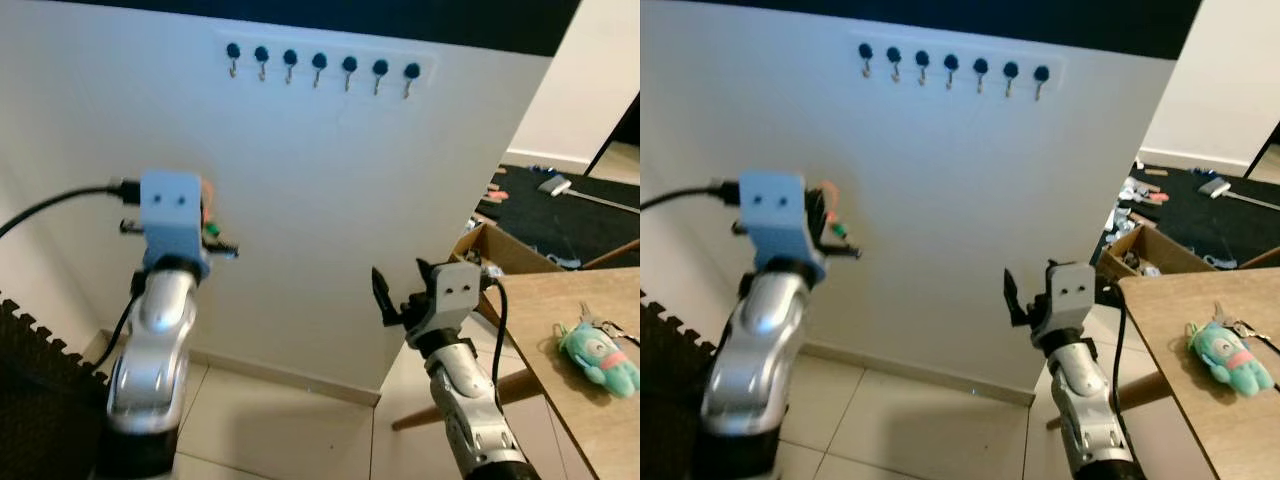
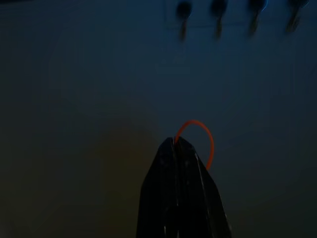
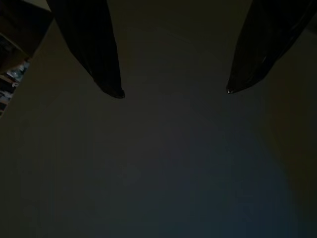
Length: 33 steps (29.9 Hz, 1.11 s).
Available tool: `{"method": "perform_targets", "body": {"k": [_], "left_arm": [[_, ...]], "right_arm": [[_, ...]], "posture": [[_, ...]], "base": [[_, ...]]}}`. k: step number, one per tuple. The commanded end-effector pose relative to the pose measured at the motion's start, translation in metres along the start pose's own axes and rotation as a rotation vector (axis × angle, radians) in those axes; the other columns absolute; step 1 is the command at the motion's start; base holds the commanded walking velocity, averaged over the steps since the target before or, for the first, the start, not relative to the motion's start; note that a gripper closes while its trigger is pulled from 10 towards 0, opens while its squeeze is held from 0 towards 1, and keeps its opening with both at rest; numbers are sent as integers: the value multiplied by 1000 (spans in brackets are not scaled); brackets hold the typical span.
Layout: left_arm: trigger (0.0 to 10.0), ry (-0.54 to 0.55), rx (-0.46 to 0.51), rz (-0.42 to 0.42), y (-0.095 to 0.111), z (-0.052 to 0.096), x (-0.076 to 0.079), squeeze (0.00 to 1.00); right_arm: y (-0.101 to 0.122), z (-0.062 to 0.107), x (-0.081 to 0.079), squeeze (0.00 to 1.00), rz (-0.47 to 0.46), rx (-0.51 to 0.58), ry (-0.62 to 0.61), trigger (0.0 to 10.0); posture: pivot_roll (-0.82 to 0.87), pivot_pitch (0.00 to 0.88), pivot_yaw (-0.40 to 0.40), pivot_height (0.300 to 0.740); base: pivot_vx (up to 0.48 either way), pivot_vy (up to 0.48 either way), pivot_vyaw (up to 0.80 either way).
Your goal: Hang keys on a hook
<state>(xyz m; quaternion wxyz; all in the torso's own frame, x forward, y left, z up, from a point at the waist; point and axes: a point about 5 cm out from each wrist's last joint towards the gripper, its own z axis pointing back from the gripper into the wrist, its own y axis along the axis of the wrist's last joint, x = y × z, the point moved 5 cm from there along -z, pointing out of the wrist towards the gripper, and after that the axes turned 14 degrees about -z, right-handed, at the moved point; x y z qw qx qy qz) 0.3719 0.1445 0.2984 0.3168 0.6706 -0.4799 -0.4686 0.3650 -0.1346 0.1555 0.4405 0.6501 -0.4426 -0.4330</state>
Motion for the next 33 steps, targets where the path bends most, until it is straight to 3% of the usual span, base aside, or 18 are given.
{"method": "perform_targets", "body": {"k": [1, 2, 5, 7, 9, 12, 16, 23, 33], "left_arm": [[10000, -55, -30, 41, -11, -11, 14, 0], [10000, -55, -30, 41, -11, -11, 14, 0], [10000, -149, -47, 40, -19, -30, 31, 0], [10000, -155, -47, 34, -19, -37, 32, 0], [10000, -143, -34, 12, -14, -48, 30, 0], [10000, -118, -7, 20, -4, -59, 24, 0], [10000, -79, 36, 42, 12, -74, 11, 0], [10000, -74, 67, 27, 16, -75, 8, 0], [10000, -63, 123, -17, 18, -55, 7, 0]], "right_arm": [[2, 1, 0, 0, 17, 12, -4, 10000], [2, 1, 0, 0, 17, 12, -4, 10000], [14, 4, 9, 0, 66, 61, -45, 10000], [21, 5, 16, 0, 88, 85, -72, 10000], [35, 6, 28, 0, 127, 132, -116, 10000], [53, 5, 33, 0, 155, 189, -126, 10000], [76, -1, 22, 0, 172, 257, -79, 10000], [68, -3, 8, 0, 140, 242, -52, 10000], [64, -6, -1, 0, 124, 237, -28, 10000]], "posture": [[119, 142, -35, 740], [119, 142, -35, 740], [84, 145, -10, 740], [62, 150, 5, 740], [54, 153, 13, 740], [36, 160, 26, 740], [28, 165, 30, 740], [44, 163, 25, 740], [63, 142, 15, 740]], "base": [[0, 0, 0], [0, 0, 0], [0, 0, 0], [0, 0, 0], [0, 0, 0], [0, 0, 0], [0, 0, 0], [0, 0, 0], [0, 0, 0]]}}
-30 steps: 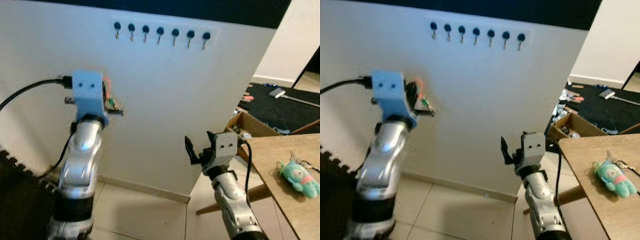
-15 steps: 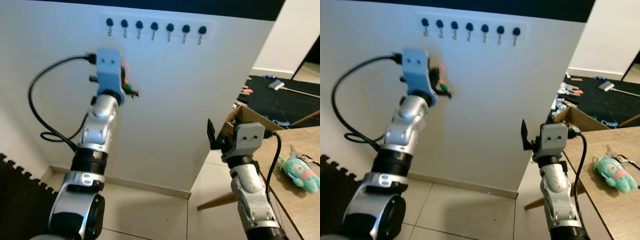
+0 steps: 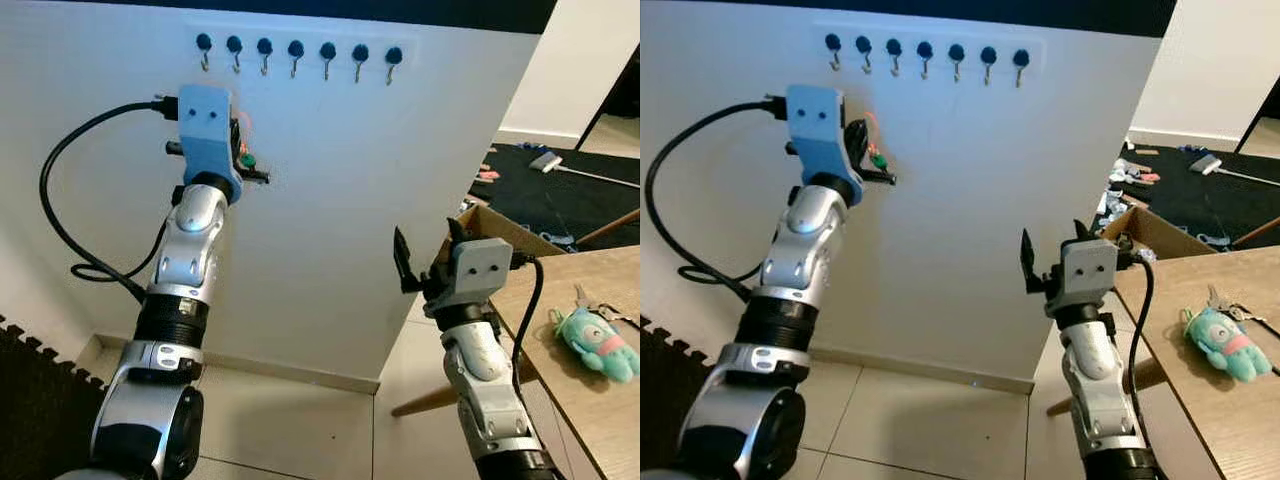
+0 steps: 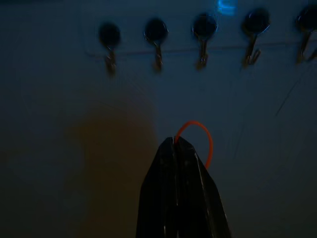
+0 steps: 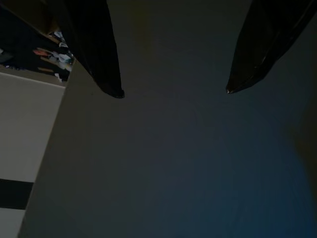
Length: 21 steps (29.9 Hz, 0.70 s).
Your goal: Hang keys on a hook
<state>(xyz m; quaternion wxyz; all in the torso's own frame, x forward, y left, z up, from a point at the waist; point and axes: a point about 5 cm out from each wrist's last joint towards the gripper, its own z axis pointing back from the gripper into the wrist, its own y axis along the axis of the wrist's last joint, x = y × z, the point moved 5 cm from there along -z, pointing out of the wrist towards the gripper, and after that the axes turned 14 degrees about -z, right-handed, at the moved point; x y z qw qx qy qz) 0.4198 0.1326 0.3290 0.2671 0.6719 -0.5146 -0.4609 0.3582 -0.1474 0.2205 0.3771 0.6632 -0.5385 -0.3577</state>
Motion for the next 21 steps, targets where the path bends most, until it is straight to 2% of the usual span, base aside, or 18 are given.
{"method": "perform_targets", "body": {"k": [1, 4, 5, 8, 13, 17, 21], "left_arm": [[10000, -15, 29, -22, 5, 7, 3, 0], [10000, -29, 31, -25, 2, 30, 8, 0], [10000, -29, 31, -25, 2, 30, 8, 0], [10000, -30, 16, -54, -3, 46, 9, 0], [10000, -22, 3, -86, -7, 54, 6, 0], [10000, -40, -12, -126, -10, 67, 8, 0], [10000, -49, -17, -128, -10, 71, 10, 0]], "right_arm": [[0, 1, 0, 0, 3, -3, 4, 10000], [2, 3, 3, 0, 9, 3, -4, 10000], [2, 3, 3, 0, 9, 3, -4, 10000], [3, 4, 2, 0, 11, 8, -3, 10000], [3, 3, -2, 0, 12, 10, 8, 10000], [1, 3, -5, 0, 10, 5, 16, 10000], [0, 3, -5, 0, 8, 2, 18, 10000]], "posture": [[63, 142, 15, 740], [66, 136, 13, 740], [66, 136, 13, 740], [79, 133, 11, 740], [87, 132, 11, 740], [90, 131, 12, 740], [91, 130, 11, 740]], "base": [[0, 0, 0], [0, 0, 0], [0, 0, 0], [0, 0, 0], [0, 0, 0], [0, 0, 0], [0, 0, 0]]}}
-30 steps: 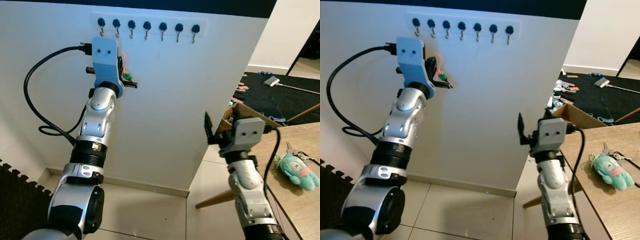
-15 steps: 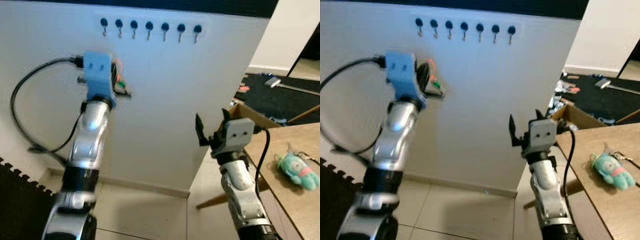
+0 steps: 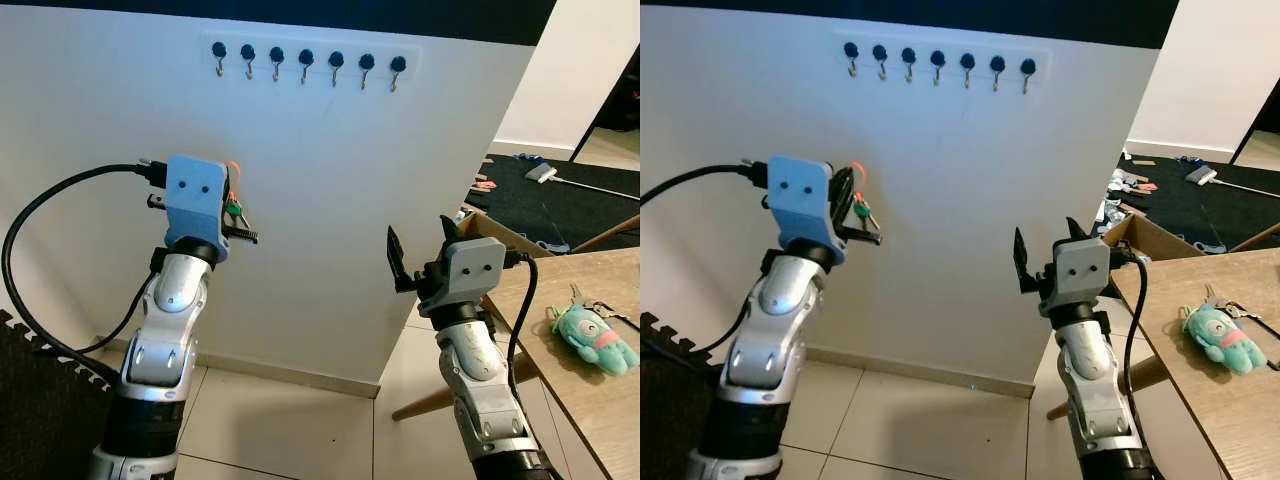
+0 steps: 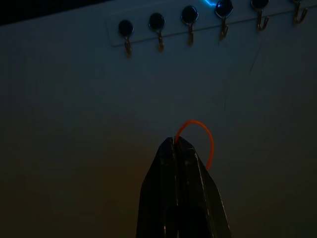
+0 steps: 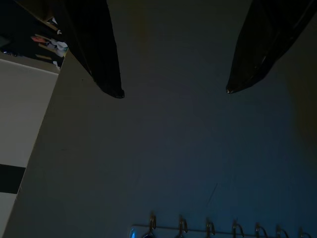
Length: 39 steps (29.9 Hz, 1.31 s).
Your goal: Hang keys on a hook
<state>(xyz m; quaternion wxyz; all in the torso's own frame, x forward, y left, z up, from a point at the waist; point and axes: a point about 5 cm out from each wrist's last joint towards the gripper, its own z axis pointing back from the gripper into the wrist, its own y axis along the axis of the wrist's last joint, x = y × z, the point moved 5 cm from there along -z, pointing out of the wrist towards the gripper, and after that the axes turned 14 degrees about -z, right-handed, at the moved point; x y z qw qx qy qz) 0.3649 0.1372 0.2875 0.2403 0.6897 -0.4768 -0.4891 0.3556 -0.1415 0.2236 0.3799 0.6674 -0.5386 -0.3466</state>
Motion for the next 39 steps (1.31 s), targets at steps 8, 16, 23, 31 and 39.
{"method": "perform_targets", "body": {"k": [8, 16, 23, 31, 39], "left_arm": [[10000, -22, -5, -37, 1, 6, 2, 0], [10000, -22, -27, -45, -3, 8, 3, 0], [10000, -25, -30, -46, -4, 9, 3, 0], [10000, -30, -40, -43, -5, 9, 5, 0], [10000, -29, -41, -50, -6, 9, 5, 0]], "right_arm": [[-5, 3, 2, 0, -1, -20, -1, 10000], [-7, 3, 1, 0, -1, -25, 5, 10000], [-8, 2, 0, 0, -5, -27, 7, 10000], [-8, 2, -1, 0, -9, -29, 9, 10000], [-9, 2, -1, 0, -11, -32, 9, 10000]], "posture": [[91, 128, 7, 740], [91, 126, 5, 740], [95, 119, 4, 740], [95, 122, 4, 740], [97, 125, 4, 740]], "base": [[0, 0, 0], [0, 0, 0], [0, 0, 0], [0, 360, 0], [0, 480, 0]]}}
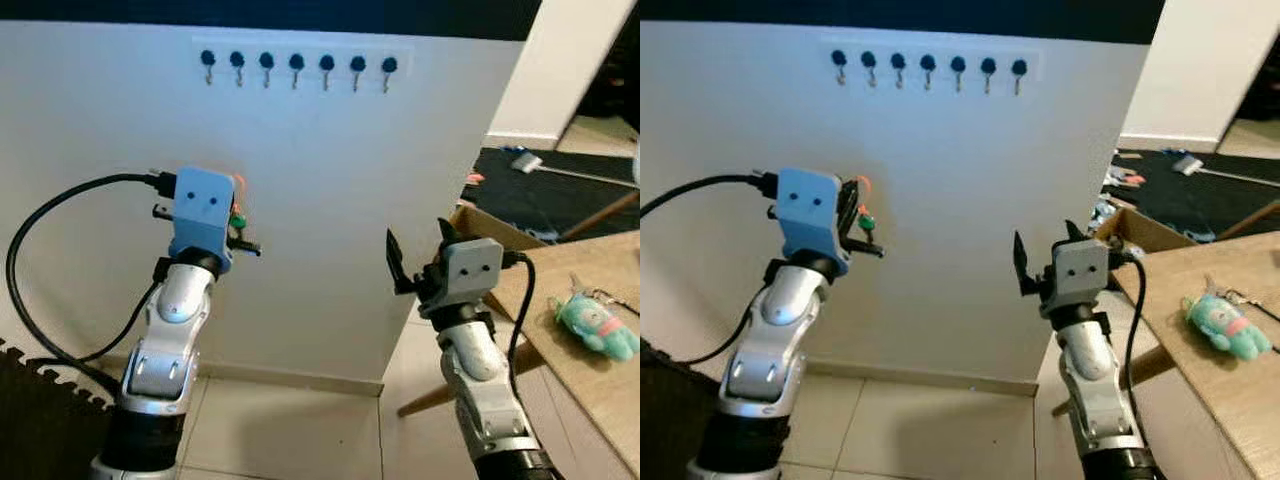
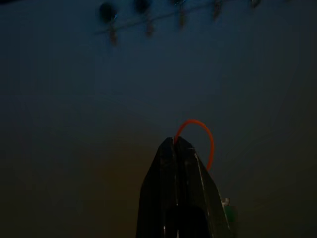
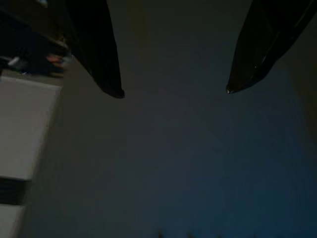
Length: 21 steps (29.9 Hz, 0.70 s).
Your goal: Hang keys on a hook
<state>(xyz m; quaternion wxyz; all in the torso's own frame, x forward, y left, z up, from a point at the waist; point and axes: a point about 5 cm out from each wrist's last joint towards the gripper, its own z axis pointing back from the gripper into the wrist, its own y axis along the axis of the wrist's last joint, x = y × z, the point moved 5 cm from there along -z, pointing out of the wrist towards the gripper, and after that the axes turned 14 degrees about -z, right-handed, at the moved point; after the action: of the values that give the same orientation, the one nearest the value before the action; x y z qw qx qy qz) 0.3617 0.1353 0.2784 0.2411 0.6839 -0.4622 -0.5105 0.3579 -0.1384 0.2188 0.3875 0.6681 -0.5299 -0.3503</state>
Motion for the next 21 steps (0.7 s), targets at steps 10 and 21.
{"method": "perform_targets", "body": {"k": [10, 21], "left_arm": [[10000, -1, 3, -41, 1, 2, -2, 0], [10000, -5, 4, -57, 2, 3, 0, 0]], "right_arm": [[-4, 3, 1, 0, -2, -13, -2, 10000], [-5, 3, 0, 0, -4, -15, 0, 10000]], "posture": [[99, 131, 6, 740], [99, 137, 5, 740]], "base": [[0, 42, 0], [0, 0, 0]]}}
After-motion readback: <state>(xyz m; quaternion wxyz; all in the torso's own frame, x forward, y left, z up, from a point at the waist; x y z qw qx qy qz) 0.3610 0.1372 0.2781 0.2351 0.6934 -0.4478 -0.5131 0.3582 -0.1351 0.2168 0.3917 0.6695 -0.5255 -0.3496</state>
